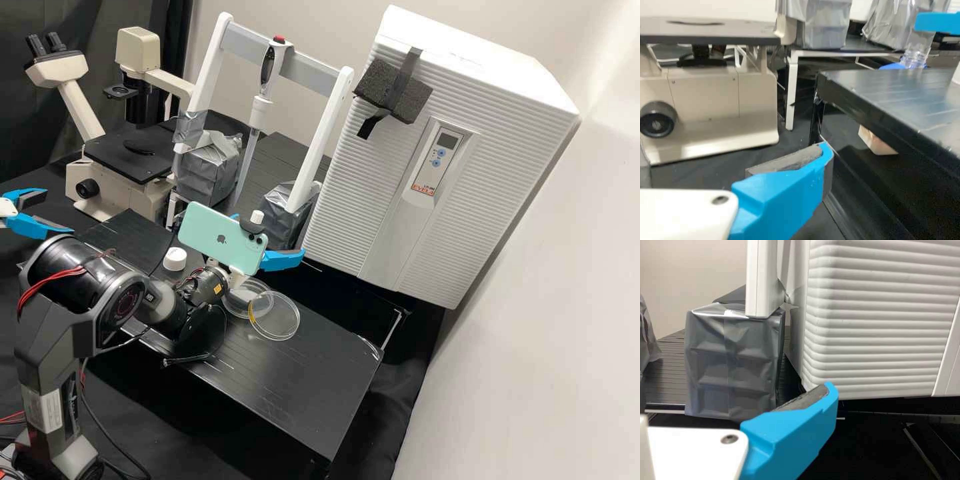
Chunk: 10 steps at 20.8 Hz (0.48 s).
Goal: Close the bottle
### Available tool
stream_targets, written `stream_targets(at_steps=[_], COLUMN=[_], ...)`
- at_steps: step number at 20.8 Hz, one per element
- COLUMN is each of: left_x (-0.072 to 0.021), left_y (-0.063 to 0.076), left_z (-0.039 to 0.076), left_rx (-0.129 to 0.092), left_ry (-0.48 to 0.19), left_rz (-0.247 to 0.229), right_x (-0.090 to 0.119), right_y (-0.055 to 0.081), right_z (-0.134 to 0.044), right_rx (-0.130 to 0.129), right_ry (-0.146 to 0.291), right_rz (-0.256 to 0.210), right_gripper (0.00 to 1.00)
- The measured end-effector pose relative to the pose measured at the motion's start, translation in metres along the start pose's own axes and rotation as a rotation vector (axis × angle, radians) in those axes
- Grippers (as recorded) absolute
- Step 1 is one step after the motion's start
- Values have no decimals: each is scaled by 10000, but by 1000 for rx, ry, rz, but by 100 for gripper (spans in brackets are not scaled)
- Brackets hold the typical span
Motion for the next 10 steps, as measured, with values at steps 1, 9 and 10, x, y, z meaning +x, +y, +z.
stream_targets(at_steps=[1, 9, 10], left_x=[7, 18, 24], left_y=[-21, -54, -51], left_z=[-10, -14, -10], left_rx=[-8, -15, -13], left_ry=[2, 2, -1], left_rz=[-9, -23, -22], right_x=[0, -40, -89], right_y=[0, 20, 42], right_z=[0, 6, 4], right_rx=[0, 15, 28], right_ry=[0, 1, 9], right_rz=[0, 1, -2], right_gripper=[100, 100, 100])
